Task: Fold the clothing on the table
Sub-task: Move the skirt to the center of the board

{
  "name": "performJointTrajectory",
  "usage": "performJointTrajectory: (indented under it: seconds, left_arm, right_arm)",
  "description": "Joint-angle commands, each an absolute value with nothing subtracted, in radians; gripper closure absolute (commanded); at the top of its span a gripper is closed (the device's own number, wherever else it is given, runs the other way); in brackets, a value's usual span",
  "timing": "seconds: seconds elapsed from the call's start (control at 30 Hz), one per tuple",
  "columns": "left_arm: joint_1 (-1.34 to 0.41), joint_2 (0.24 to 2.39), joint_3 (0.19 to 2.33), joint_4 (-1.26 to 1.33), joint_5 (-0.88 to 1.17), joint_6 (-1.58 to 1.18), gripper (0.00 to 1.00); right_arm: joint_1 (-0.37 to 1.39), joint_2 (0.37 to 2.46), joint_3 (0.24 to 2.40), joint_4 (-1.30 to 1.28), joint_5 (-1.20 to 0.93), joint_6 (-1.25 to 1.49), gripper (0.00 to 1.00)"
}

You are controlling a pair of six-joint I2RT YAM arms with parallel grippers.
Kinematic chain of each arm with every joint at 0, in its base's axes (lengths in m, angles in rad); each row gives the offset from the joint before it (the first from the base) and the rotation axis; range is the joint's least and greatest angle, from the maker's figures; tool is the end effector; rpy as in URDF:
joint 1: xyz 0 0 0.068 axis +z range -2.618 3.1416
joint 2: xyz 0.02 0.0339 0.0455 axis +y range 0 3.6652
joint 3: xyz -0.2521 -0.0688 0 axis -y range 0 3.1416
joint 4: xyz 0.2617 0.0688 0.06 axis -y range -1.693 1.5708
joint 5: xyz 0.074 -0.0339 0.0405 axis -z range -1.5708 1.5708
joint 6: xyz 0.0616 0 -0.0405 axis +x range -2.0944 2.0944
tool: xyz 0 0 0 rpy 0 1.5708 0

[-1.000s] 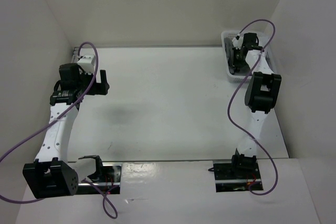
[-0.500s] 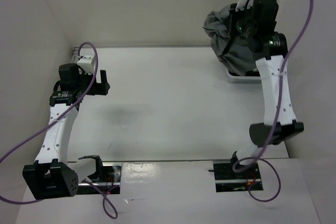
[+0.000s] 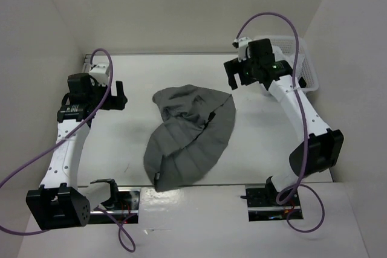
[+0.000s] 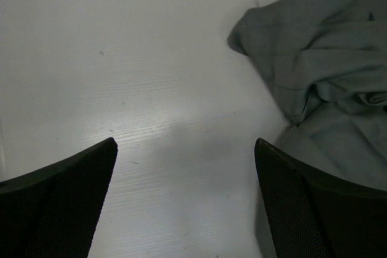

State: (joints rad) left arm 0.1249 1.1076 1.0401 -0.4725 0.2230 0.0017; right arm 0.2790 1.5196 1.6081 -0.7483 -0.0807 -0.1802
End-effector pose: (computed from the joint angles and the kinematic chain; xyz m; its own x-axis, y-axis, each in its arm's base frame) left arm 0.2870 0.0223 0.3123 -0.5100 -0.0624 -0.8579 0.0676 0.9914 -0.1122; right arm 0.3538 0.1065 0.3652 -0.5195 -0.3347 -0.7862 -0.4359 0.8952 -0.0930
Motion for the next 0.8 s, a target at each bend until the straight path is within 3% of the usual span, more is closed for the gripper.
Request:
performJointTrajectory:
  seconds: [0.0, 0.07, 0.2, 0.33, 0.77]
  left_arm:
    - [0.127, 1.095, 1.043, -0.471, 0.264, 0.025, 0.00]
    - [0.127, 1.095, 1.043, -0.471, 0.274, 0.034, 0.00]
    - [0.127, 1.086, 1.043, -0.480, 0.296, 0.044, 0.00]
    - [0.127, 1.086, 1.043, -0.480, 0.296, 0.044, 0.00]
    - [0.127, 1.118, 1.052, -0.480, 0.233, 0.044, 0.00]
  right_arm:
    - [0.281, 1.470, 1.600, -0.746, 0.067, -0.176, 0.01]
    - [0.313, 1.479, 1.600, -0.773, 0.124, -0.163, 0.01]
    - [0.417, 1.470, 1.611, -0.848, -0.081, -0.273, 0.01]
    - [0.601, 1.511, 1.589, -0.883, -0.146, -0.345, 0.01]
    - [0.742, 1.925, 1.552, -0.644, 0.021, -0.394, 0.01]
